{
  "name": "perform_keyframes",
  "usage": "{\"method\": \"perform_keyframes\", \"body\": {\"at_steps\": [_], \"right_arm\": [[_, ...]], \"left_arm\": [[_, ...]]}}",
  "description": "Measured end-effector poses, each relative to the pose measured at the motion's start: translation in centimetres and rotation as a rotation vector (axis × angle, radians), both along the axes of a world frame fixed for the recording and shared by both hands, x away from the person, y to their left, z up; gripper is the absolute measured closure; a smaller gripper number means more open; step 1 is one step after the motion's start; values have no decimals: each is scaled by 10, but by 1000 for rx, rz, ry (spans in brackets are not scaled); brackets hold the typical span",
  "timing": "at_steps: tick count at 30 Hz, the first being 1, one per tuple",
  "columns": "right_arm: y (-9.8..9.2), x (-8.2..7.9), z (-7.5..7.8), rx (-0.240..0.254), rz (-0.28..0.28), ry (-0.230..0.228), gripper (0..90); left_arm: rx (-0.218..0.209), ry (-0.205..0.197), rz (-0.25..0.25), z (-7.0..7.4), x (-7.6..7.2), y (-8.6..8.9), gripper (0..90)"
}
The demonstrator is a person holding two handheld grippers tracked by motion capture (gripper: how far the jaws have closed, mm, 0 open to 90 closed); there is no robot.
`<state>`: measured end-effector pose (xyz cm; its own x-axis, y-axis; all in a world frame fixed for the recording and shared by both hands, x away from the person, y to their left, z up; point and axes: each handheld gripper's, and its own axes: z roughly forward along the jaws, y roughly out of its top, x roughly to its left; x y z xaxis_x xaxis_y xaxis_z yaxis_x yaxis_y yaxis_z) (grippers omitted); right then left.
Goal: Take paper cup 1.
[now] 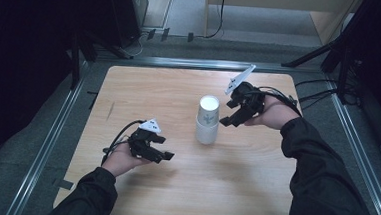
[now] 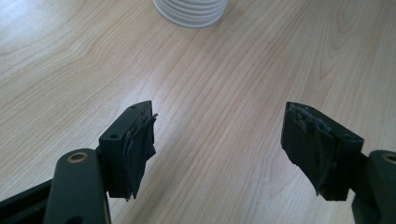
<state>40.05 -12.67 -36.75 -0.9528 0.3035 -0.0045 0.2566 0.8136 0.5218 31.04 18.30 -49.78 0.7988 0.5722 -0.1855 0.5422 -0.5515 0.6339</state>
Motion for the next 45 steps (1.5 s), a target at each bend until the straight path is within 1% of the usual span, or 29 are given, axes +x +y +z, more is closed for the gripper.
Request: {"method": "perform_keyframes", "body": {"at_steps": [1, 3, 4, 8, 12, 14, 15, 16, 20, 22, 25, 26, 27, 35, 37, 38, 40, 44, 45], "right_arm": [[4, 2, 5, 1, 12, 1, 286], [5, 4, 7, -1, 21, -2, 280], [8, 8, 9, -7, 27, -2, 274], [19, 16, 10, -33, 36, 22, 263], [31, 22, 7, -39, 50, 44, 255], [37, 23, 5, -58, 55, 46, 245], [37, 23, 5, -58, 55, 46, 245], [43, 25, 2, -76, 65, 43, 245], [49, 28, 0, -75, 67, 54, 263], [55, 29, -2, -76, 68, 73, 270], [58, 30, -2, -86, 68, 77, 273], [59, 30, -2, -86, 64, 86, 288], [60, 30, -2, -102, 57, 80, 313], [61, 32, 2, -117, 45, 97, 325], [61, 32, 4, -120, 41, 104, 326], [62, 32, 8, -118, 39, 109, 326], [62, 32, 9, -116, 42, 108, 326], [62, 32, 19, -128, 31, 114, 329], [62, 32, 21, -130, 37, 116, 329]], "left_arm": [[3, 4, -1, 0, 0, 0, 259], [3, 4, -1, -1, 0, 0, 259], [3, 5, -2, -1, 1, 1, 259], [0, 9, 2, -1, 1, 1, 259], [5, 11, -1, -2, 1, 0, 259], [13, 9, -11, -2, 1, -1, 259], [15, 9, -11, -2, 1, -1, 259], [16, 6, -13, -2, 1, -1, 259], [15, 7, -13, -2, 1, -1, 259], [14, 8, -16, -2, 0, -1, 259], [15, 8, -17, -2, 0, -2, 259], [18, 7, -16, -2, 0, -2, 258], [18, 7, -17, -2, 0, -2, 259], [22, 9, -23, -3, 1, -2, 259], [23, 9, -23, -3, 1, -2, 259], [20, 7, -21, -3, 1, -2, 258], [17, 8, -20, -3, 1, -2, 258], [19, 6, -17, -2, 0, -1, 258], [19, 6, -17, -2, 0, -1, 258]]}}
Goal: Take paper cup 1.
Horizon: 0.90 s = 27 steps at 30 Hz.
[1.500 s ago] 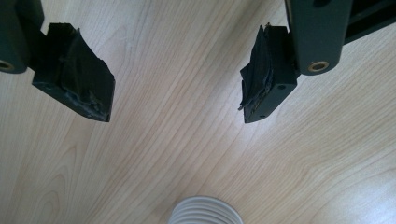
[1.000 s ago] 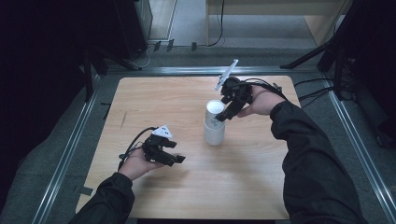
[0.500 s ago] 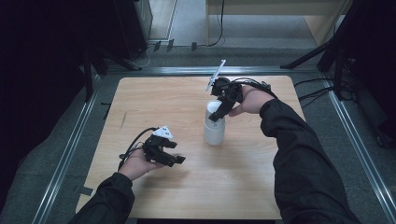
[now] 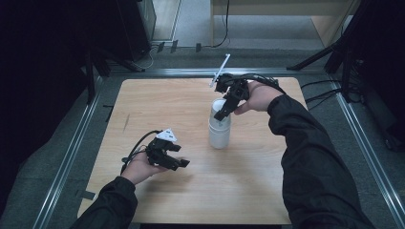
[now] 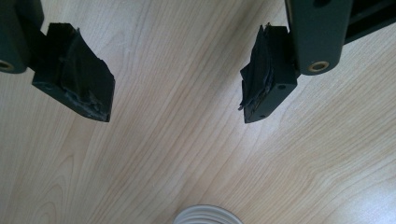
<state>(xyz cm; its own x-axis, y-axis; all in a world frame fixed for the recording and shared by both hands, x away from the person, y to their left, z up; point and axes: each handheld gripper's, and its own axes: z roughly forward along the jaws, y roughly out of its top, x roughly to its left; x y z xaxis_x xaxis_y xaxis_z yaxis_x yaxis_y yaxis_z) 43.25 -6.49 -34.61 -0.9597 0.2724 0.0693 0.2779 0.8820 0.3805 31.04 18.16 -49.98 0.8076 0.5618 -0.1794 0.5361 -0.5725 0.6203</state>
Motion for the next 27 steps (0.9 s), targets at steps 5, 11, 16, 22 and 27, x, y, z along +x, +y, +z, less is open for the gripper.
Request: {"method": "perform_keyframes", "body": {"at_steps": [5, 11, 16, 22, 27], "right_arm": [[0, -3, 16, 7, 3, -15, 332], [2, -12, 44, 26, 28, -64, 334], [0, -22, 65, 19, 41, -93, 335], [-11, -47, 92, 70, 73, -126, 335], [-21, -67, 80, 124, 98, -92, 338]], "left_arm": [[2, 10, -2, -1, 1, 0, 258], [10, 5, 0, -2, 0, -2, 258], [0, 2, 4, -1, 0, 0, 256], [-32, 3, 29, 1, 2, 6, 238], [-38, 19, 24, 2, 2, 7, 236]]}}
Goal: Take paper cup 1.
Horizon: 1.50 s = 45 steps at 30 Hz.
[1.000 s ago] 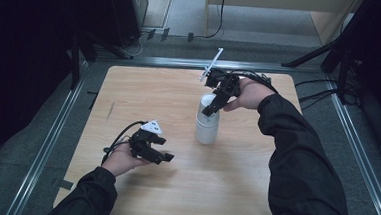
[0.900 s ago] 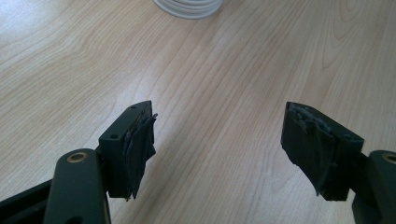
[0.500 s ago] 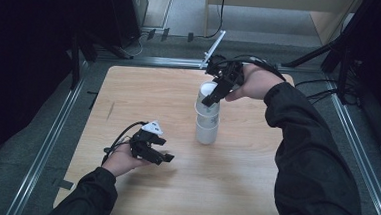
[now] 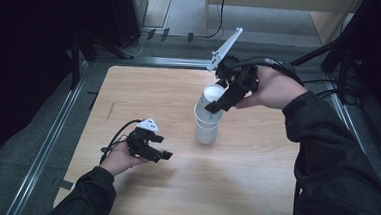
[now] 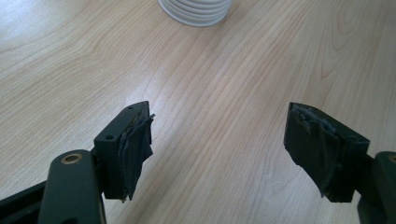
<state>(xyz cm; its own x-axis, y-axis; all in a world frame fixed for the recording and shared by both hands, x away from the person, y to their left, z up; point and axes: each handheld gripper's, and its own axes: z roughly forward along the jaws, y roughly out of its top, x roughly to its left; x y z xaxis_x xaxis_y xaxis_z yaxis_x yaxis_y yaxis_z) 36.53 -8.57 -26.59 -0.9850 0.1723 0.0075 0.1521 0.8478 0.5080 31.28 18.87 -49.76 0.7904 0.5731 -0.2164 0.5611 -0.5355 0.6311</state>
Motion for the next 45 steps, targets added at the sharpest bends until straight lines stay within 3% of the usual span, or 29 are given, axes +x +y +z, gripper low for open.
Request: {"method": "perform_keyframes", "body": {"at_steps": [4, 7, 9, 10, 15, 16, 18, 19, 20, 27, 33, 41, 44, 45], "right_arm": [[-5, -14, -16, -1, 6, -24, 339], [-11, -31, -42, 5, 25, 0, 339], [-13, -33, -49, 6, 22, 6, 339], [-17, -34, -62, 30, 19, 26, 339], [-24, -34, -96, 68, 29, 50, 340], [-24, -34, -96, 68, 29, 50, 340], [-25, -34, -115, 101, 36, 68, 342], [-25, -34, -115, 101, 36, 68, 342], [-24, -33, -129, 106, 39, 82, 342], [-20, -34, -152, 177, 55, 106, 342], [-18, -33, -172, 232, 29, 142, 343], [-15, -34, -181, 265, 3, 156, 343], [-14, -32, -188, 337, 2, 195, 344], [-14, -32, -188, 337, 2, 195, 344]], "left_arm": [[-10, 3, -9, 1, -1, 0, 236], [-31, -5, -22, 3, -1, -1, 212], [-37, -7, -23, 3, -2, -1, 208], [-41, -4, -31, 4, -2, -2, 198], [-56, -12, -55, 5, -4, -5, 187], [-61, -12, -62, 5, -4, -6, 187], [-76, -10, -77, 6, -3, -7, 187], [-92, -11, -77, 6, -2, -7, 187], [-112, -8, -78, 7, -2, -8, 188], [-151, -13, -126, 10, -5, -9, 188], [-165, -29, -169, 13, -5, -13, 186], [-193, -33, -194, 15, -5, -10, 164], [-205, -37, -212, 18, -6, -11, 152], [-206, -42, -219, 19, -6, -12, 152]]}}
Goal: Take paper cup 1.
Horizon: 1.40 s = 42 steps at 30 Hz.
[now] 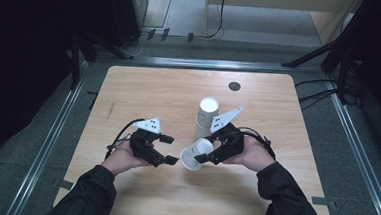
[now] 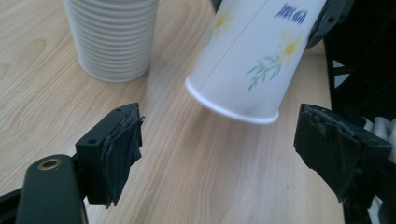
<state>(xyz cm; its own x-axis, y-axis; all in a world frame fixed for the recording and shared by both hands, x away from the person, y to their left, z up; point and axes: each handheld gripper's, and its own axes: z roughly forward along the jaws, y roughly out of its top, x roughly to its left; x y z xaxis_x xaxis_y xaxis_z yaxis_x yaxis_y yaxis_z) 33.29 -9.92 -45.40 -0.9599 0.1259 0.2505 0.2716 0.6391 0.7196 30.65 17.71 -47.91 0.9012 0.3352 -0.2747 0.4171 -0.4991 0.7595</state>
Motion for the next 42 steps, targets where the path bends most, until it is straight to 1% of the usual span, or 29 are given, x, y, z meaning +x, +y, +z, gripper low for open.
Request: {"method": "perform_keyframes", "body": {"at_steps": [1, 3, 6, 8, 11, 14, 17, 19, 21, 24, 26, 27, 28, 32, 36, 37, 39, 40, 41, 42], "right_arm": [[1, -1, -4, 0, -5, -11, 345], [2, -1, -5, 5, -5, -8, 345], [3, 0, -7, 26, -7, 4, 344], [3, 0, -7, 28, -8, 3, 344], [5, 2, -8, 55, -8, 19, 343], [6, 2, -8, 58, -4, 28, 343], [7, 1, -8, 56, 0, 30, 343], [7, 0, -8, 55, -1, 30, 343], [8, -1, -6, 69, 3, 41, 343], [8, -1, -5, 75, 7, 53, 343], [8, -2, -5, 77, 9, 52, 343], [8, -1, -5, 83, 13, 64, 349], [9, -1, -5, 83, 13, 66, 351], [9, -1, -5, 80, 15, 65, 351], [8, -1, -5, 83, 17, 74, 346], [7, -1, -5, 91, 30, 81, 338], [6, -3, -4, 101, 30, 58, 318], [6, -3, -4, 101, 30, 58, 318], [4, -3, -1, 107, 14, 47, 267], [2, -4, 0, 104, 0, 39, 256]], "left_arm": [[-2, -3, -6, 1, 0, -2, 150], [-3, -2, -6, 1, 0, -3, 150], [10, -2, -20, -2, 0, -8, 150], [17, -1, -28, -3, 0, -11, 149], [22, 1, -43, -6, 1, -17, 150], [16, -2, -51, -7, 1, -22, 150], [11, -8, -71, -8, 1, -28, 151], [8, -9, -73, -8, 0, -30, 154], [13, -13, -91, -9, 0, -33, 156], [11, -16, -97, -10, -1, -36, 160], [14, -19, -105, -11, -1, -38, 169], [7, -21, -132, -11, -1, -38, 231], [7, -21, -132, -11, -1, -38, 254], [20, -45, -137, -9, -3, -38, 268], [20, -53, -149, -8, -4, -39, 283], [18, -51, -155, -7, -4, -39, 286], [27, -60, -161, -6, -5, -38, 290], [27, -60, -161, -6, -5, -38, 290], [28, -61, -160, -5, -5, -37, 291], [33, -64, -150, -2, -5, -34, 292]]}}
